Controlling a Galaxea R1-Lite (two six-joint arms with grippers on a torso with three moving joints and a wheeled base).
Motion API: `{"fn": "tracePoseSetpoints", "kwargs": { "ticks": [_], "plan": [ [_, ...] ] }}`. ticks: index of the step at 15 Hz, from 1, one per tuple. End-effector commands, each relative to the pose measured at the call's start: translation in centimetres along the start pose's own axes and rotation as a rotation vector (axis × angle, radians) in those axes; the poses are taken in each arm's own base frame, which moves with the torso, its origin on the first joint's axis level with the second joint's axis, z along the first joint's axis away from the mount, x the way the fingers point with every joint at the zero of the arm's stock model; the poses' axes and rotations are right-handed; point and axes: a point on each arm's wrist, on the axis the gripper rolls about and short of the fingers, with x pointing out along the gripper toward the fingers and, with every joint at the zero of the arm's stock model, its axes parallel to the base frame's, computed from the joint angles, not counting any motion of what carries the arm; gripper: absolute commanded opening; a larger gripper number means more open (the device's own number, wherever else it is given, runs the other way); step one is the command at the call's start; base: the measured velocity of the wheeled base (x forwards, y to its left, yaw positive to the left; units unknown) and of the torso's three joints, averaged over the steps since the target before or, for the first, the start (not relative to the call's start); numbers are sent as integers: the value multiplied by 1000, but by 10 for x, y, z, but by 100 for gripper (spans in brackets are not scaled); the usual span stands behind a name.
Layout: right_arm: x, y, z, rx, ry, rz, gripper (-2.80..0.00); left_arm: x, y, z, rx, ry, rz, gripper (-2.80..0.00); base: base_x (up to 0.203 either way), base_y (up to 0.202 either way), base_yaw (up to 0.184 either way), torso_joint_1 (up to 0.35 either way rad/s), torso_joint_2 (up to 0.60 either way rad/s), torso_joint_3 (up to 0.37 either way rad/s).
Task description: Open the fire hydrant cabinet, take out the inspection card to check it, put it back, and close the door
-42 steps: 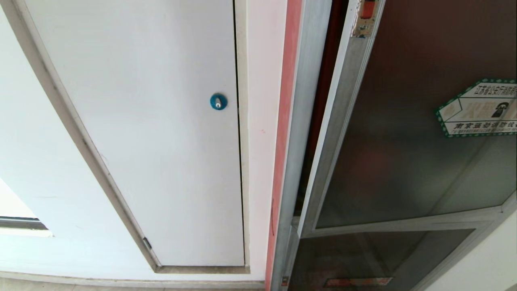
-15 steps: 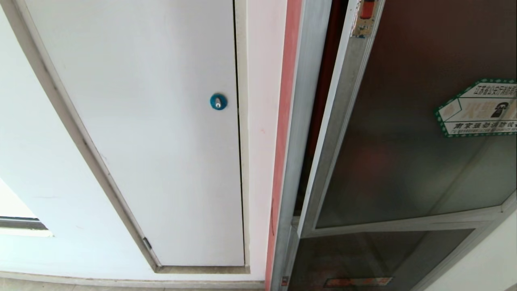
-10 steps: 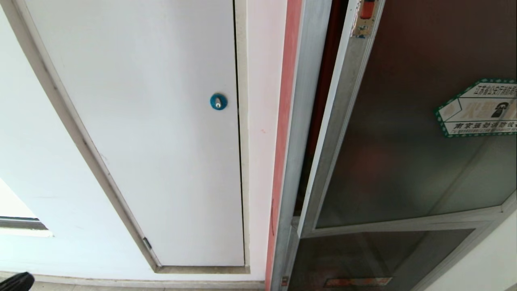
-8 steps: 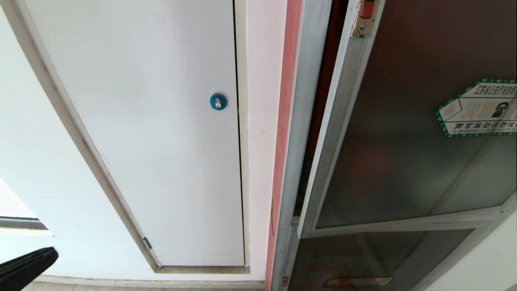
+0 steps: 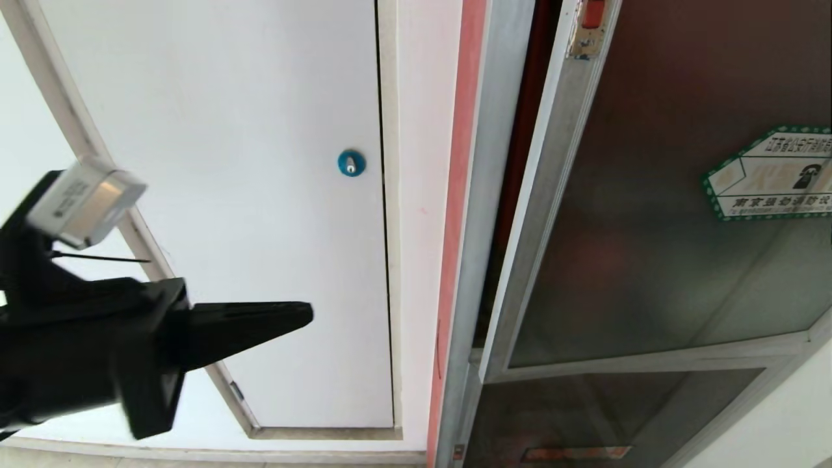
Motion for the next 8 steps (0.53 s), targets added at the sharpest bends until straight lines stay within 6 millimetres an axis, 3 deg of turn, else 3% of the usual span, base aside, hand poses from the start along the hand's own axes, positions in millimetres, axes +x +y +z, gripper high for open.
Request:
{"fn": "tracePoseSetpoints", "kwargs": {
  "ticks": [1,8],
  "plan": [
    [0,0,0,0,3,0,-280,42,21,-4,-48,80,-30,-280,0,0,0,0,0,0],
    [0,0,0,0,3,0,-280,115,47,14,-32,93,-86,-280,0,0,0,0,0,0]
  ]
}}
